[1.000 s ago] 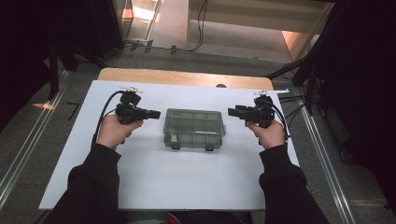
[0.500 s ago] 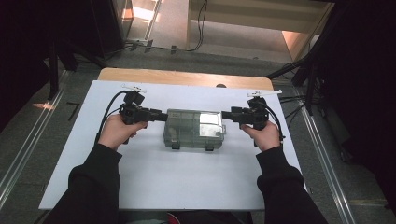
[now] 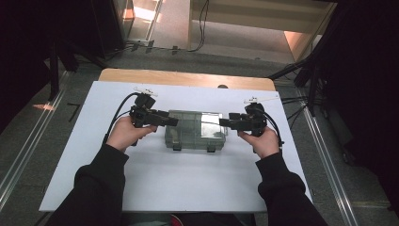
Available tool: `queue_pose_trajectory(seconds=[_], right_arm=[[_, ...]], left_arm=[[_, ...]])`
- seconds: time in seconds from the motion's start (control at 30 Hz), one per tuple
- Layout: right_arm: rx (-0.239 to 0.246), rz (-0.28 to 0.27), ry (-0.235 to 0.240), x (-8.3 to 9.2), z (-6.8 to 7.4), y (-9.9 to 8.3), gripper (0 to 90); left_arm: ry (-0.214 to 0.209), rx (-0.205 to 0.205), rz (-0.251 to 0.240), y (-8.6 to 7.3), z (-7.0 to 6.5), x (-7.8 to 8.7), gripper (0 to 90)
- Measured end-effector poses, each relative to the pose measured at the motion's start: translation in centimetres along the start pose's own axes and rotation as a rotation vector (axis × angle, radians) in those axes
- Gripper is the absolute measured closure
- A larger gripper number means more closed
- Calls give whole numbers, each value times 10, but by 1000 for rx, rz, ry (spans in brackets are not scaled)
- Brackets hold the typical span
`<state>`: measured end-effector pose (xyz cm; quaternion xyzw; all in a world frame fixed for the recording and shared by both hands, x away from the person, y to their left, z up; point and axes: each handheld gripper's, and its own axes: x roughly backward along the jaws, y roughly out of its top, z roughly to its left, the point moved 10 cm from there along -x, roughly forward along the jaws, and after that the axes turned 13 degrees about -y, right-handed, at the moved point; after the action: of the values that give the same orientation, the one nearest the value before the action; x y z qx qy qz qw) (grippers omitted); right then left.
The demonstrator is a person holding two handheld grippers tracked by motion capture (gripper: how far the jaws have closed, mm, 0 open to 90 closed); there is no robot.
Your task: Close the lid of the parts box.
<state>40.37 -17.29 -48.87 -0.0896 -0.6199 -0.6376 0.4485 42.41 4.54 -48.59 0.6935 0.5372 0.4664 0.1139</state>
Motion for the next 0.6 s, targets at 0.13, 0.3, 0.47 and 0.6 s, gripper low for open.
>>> queue_pose_trajectory(seconds=[0.13,0.3,0.47,0.6], right_arm=[[-1,9,-3,0,4,-5,401],[-3,21,-3,0,7,-10,515],[6,24,10,1,14,-14,672],[21,47,18,1,19,-20,792]], left_arm=[[-1,0,12,-2,-2,-3,335],[11,-13,11,-3,-8,-5,516],[26,-6,21,-11,-10,-6,677],[14,-9,8,-14,-12,-4,825]])
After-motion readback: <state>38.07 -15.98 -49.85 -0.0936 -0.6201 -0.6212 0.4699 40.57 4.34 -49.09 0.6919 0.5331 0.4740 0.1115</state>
